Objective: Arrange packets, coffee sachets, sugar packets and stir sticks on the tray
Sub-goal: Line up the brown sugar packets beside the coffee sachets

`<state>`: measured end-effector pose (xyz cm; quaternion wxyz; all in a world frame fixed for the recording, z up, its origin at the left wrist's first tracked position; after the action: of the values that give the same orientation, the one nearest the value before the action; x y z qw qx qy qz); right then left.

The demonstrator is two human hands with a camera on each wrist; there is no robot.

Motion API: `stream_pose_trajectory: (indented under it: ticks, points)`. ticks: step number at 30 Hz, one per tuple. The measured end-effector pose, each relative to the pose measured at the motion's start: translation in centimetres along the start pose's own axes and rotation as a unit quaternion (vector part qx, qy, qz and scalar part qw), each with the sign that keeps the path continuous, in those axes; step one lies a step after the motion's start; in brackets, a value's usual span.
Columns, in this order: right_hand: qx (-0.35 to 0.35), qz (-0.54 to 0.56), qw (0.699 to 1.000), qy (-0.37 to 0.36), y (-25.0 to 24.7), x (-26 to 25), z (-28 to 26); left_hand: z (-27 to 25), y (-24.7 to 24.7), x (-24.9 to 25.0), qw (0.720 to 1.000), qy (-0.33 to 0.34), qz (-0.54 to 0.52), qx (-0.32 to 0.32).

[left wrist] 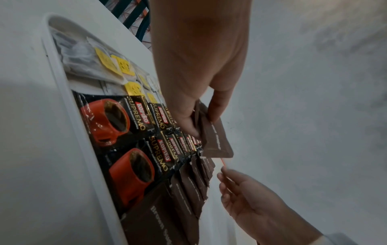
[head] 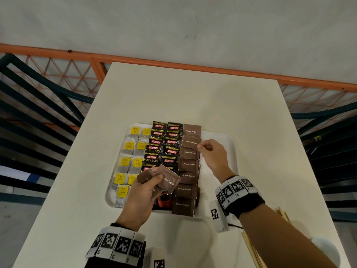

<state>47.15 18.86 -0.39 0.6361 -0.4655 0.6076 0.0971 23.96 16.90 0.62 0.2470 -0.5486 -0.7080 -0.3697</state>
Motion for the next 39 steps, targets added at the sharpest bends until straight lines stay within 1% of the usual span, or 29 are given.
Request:
stream_pose_trajectory:
  ticks: [1, 3, 5, 6, 8, 11, 13, 16, 19, 21, 23, 24, 26, 30, 33, 36, 39]
  points:
    - [-0.043, -0.007, 0.999, -0.016, 0.3, -0.7, -1.0, 0.0, 0.1, 0.0, 1.000, -0.002, -0.005, -0.001]
    - [-0.169, -0.020, 0.985, -0.030, 1.2, -2.0, -3.5, 0.0, 0.3, 0.0, 1.000, -0.006, -0.017, 0.000]
    - [-0.287, -0.028, 0.957, -0.027, 2.0, -2.6, -6.1, 0.0, 0.5, 0.1, 1.000, -0.006, -0.022, 0.000]
    - [-0.327, -0.039, 0.944, -0.033, 2.3, -2.5, -7.0, -0.1, 0.6, 0.1, 1.000, -0.005, -0.023, -0.001]
    - [-0.368, -0.037, 0.929, -0.027, 2.8, -1.9, -8.3, -0.1, 0.6, 0.1, 1.000, -0.001, -0.023, -0.004]
    - [-0.378, 0.048, 0.924, 0.044, 3.5, -0.8, -8.9, -0.2, 0.5, 0.2, 1.000, 0.006, -0.018, -0.001]
    - [-0.367, 0.096, 0.922, 0.072, 3.6, -0.7, -8.7, -0.3, 0.4, 0.2, 1.000, 0.004, -0.015, 0.001]
    - [-0.317, 0.119, 0.939, 0.055, 3.0, -1.2, -7.1, -0.2, 0.1, 0.2, 1.000, -0.014, -0.023, 0.005]
    - [-0.225, 0.130, 0.964, 0.056, 2.1, -1.4, -4.2, -0.1, -0.1, 0.2, 0.999, -0.039, -0.033, 0.009]
    - [-0.152, 0.142, 0.975, 0.079, 1.6, -1.1, -1.9, -0.1, -0.2, 0.3, 0.999, -0.036, -0.018, 0.006]
    - [-0.088, 0.145, 0.981, 0.098, 1.3, -0.6, 0.3, -0.1, -0.4, 0.4, 0.999, -0.021, 0.025, 0.002]
    - [-0.068, 0.136, 0.983, 0.102, 1.3, -0.5, 1.3, 0.0, -0.5, 0.4, 0.998, -0.011, 0.057, 0.001]
    - [-0.049, 0.108, 0.988, 0.102, 1.4, -0.3, 2.8, 0.2, -0.6, 0.3, 0.994, 0.004, 0.107, -0.006]
    - [-0.030, 0.064, 0.993, 0.096, 1.8, -0.2, 4.2, 0.3, -0.5, 0.3, 0.990, 0.020, 0.141, -0.018]
    - [-0.006, 0.024, 0.997, 0.069, 1.6, -0.1, 4.5, 0.4, -0.6, 0.6, 0.990, 0.038, 0.132, -0.013]
    - [0.021, -0.001, 0.999, 0.040, 1.3, -0.2, 4.6, 0.5, -0.7, 0.8, 0.993, 0.041, 0.112, -0.010]
    - [0.044, -0.022, 0.998, 0.029, 1.0, -0.3, 4.6, 0.4, -0.7, 0.8, 0.994, 0.045, 0.103, -0.011]
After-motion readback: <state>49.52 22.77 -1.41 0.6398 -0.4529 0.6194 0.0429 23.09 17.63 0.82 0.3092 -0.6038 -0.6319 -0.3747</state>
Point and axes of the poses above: each hand's wrist, its own z-axis towards the middle knuckle, its own y-axis out of the palm, x = y × z, the point moved 6 cm from there along z, towards the middle knuckle, and after that the axes turned 9 degrees about x, right-handed, at the moved point
